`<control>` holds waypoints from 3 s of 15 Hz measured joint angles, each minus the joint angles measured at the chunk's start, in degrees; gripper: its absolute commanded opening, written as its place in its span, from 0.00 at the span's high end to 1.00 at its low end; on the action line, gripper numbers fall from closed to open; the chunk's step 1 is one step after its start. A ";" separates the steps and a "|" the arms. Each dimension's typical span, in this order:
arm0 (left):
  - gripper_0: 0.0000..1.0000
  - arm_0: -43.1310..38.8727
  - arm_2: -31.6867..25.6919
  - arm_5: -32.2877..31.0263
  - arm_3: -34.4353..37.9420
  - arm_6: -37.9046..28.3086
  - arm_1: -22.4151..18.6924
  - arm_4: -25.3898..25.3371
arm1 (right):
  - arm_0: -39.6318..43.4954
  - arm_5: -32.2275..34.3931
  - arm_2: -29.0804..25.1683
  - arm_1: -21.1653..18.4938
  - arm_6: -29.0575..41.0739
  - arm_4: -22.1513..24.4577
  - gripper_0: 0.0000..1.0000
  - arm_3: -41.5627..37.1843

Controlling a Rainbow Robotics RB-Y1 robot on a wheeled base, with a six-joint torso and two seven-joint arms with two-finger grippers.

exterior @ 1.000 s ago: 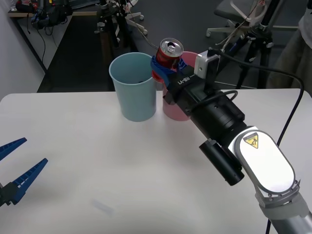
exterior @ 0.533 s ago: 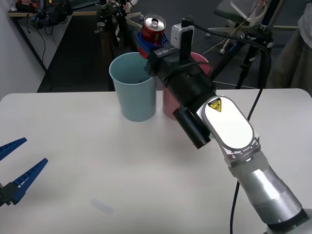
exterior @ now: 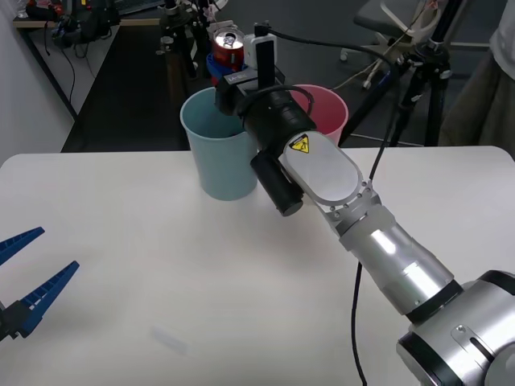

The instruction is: Grasp the object on the table and drop it into the matching bin: aluminum can to the light blue bin, PET bottle to the pink bin.

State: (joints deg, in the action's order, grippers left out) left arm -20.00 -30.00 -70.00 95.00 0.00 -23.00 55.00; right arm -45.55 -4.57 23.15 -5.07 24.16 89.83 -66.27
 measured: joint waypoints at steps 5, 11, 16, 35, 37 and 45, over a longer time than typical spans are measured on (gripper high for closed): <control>0.00 0.00 0.00 0.00 0.00 0.00 0.00 0.00 | -3.52 -0.09 -0.08 1.04 0.10 -0.44 1.00 7.40; 0.00 0.00 0.00 0.00 0.00 0.00 0.00 0.00 | -3.60 -0.09 -0.09 1.12 0.05 -1.04 1.00 7.56; 0.00 0.00 0.00 0.00 0.00 0.00 0.00 0.00 | -3.67 -0.09 -0.10 1.12 0.38 -1.73 0.00 7.56; 0.00 0.00 0.00 0.00 0.00 0.00 0.00 0.00 | 3.93 2.18 -0.12 -1.29 0.50 0.28 0.00 -6.29; 0.00 0.00 0.00 0.00 0.00 0.00 0.00 0.00 | 9.69 5.44 -0.12 -3.60 0.53 0.51 0.00 -14.38; 0.00 0.00 0.00 0.00 0.00 0.00 0.00 0.00 | 33.66 16.13 -2.42 -20.06 1.99 -6.23 0.00 -46.37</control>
State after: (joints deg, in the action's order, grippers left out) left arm -20.00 -30.00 -70.00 95.00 0.00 -23.00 55.00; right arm -11.89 11.55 20.72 -25.13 26.14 83.60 -112.63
